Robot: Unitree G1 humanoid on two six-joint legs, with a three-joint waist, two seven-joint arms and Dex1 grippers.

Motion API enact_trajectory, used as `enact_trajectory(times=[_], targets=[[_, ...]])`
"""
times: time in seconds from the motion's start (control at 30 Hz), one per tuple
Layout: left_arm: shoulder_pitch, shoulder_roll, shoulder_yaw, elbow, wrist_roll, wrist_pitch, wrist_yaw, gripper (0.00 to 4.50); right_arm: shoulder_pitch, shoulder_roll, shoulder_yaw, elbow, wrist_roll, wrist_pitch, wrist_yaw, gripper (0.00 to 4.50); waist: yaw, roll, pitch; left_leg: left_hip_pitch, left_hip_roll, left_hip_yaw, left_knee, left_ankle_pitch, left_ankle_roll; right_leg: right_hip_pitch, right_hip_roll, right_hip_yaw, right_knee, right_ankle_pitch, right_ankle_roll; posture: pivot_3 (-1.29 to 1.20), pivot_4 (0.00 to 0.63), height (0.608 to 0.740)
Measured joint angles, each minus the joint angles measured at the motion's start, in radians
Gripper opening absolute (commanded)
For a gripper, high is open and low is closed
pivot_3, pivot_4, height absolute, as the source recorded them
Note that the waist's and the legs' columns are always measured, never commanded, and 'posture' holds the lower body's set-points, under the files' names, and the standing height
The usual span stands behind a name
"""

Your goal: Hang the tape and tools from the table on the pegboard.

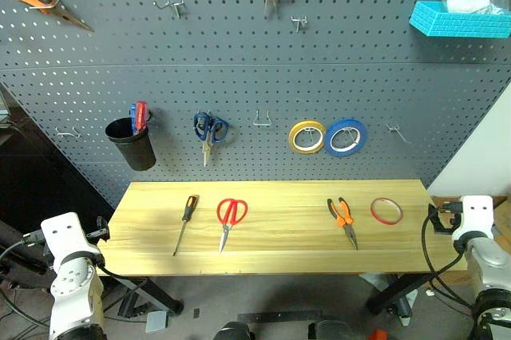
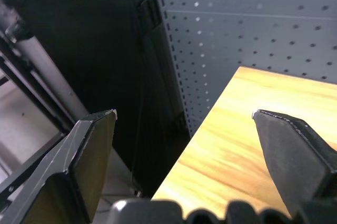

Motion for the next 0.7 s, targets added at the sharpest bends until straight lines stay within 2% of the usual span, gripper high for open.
enact_trajectory(times=[0.37, 0.43, 0.53, 0.7], targets=[[-0.004, 0.0, -0.018, 0.0, 0.026, -0.022, -0.007, 4.45, 0.003, -0.01, -0.005, 0.019, 0.005, -0.016, 0.036, 4.5, -0.002, -0.001, 0.0, 0.0, 0.0, 0.0, 0.0, 0.0, 0.0, 0.0, 0.0, 0.0, 0.0, 0.0, 0.0, -0.02, 0.002, 0.74], [-0.003, 0.0, -0.018, -0.004, 0.022, -0.028, -0.013, 4.45, 0.013, -0.01, -0.001, 0.007, 0.005, -0.015, 0.059, 4.5, -0.001, -0.001, -0.001, 0.0, 0.0, 0.0, 0.0, 0.0, 0.0, 0.0, 0.0, 0.0, 0.0, 0.0, 0.0, -0.02, 0.023, 0.74], [0.006, -0.016, -0.019, -0.071, 0.006, -0.018, -0.032, 4.45, 0.065, -0.01, 0.021, -0.062, 0.001, -0.014, 0.112, 4.5, -0.001, -0.002, 0.001, -0.001, 0.0, 0.0, 0.0, 0.0, 0.0, 0.0, 0.0, 0.0, 0.0, 0.0, 0.0, -0.03, 0.039, 0.74], [0.01, -0.077, -0.065, -0.236, -0.031, 0.128, -0.05, 4.45, 0.15, -0.009, 0.055, -0.24, 0.001, 0.016, 0.167, 4.5, 0.0, 0.0, 0.019, -0.001, 0.0, 0.0, 0.001, 0.0, 0.001, 0.001, 0.0, -0.001, 0.0, 0.0, 0.0, -0.05, 0.082, 0.74]])
